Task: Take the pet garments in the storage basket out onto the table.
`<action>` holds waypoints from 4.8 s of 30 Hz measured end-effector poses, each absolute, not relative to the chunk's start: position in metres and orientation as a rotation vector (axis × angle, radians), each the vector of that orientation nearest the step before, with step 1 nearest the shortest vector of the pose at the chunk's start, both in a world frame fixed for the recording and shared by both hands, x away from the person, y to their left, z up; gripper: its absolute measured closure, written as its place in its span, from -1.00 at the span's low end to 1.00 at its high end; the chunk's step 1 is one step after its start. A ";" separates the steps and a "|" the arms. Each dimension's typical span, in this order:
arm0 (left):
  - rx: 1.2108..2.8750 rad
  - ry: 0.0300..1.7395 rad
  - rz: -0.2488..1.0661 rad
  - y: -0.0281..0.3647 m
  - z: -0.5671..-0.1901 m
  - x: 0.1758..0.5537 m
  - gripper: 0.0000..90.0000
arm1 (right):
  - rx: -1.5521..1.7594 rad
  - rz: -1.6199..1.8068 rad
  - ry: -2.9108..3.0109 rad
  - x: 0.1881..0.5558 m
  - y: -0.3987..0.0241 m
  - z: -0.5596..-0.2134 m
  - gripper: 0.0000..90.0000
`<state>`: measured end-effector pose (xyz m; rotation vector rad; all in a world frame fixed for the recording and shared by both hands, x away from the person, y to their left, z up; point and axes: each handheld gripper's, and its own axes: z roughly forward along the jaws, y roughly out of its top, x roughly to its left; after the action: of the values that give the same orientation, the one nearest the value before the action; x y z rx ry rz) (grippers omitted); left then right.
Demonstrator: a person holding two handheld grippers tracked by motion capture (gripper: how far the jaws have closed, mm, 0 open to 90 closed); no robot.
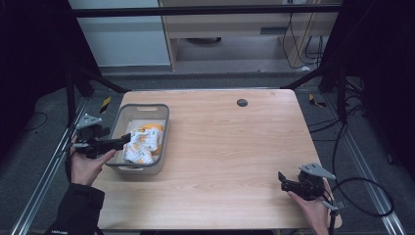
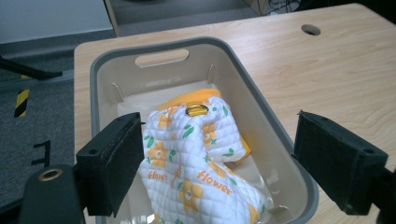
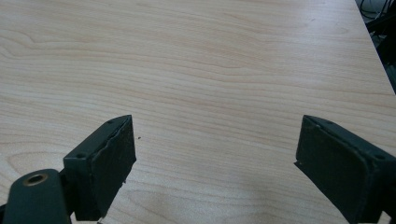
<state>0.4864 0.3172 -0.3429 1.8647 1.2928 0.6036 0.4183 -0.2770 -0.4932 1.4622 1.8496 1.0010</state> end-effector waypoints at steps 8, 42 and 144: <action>1.932 1.316 0.568 0.312 -0.348 0.501 -0.63 | 1.461 1.002 1.855 0.419 -0.277 -0.494 -0.73; 2.154 1.453 0.427 0.296 -0.384 0.547 -0.36 | 1.477 0.999 1.891 0.420 -0.276 -0.496 -0.73; 2.065 1.168 0.490 0.282 -0.280 0.482 0.66 | 1.459 0.981 1.920 0.421 -0.275 -0.497 -0.74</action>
<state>0.4824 0.2823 -0.2803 2.0651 1.1677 0.4896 0.4211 -0.2750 -0.4971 1.4590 1.9203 0.9812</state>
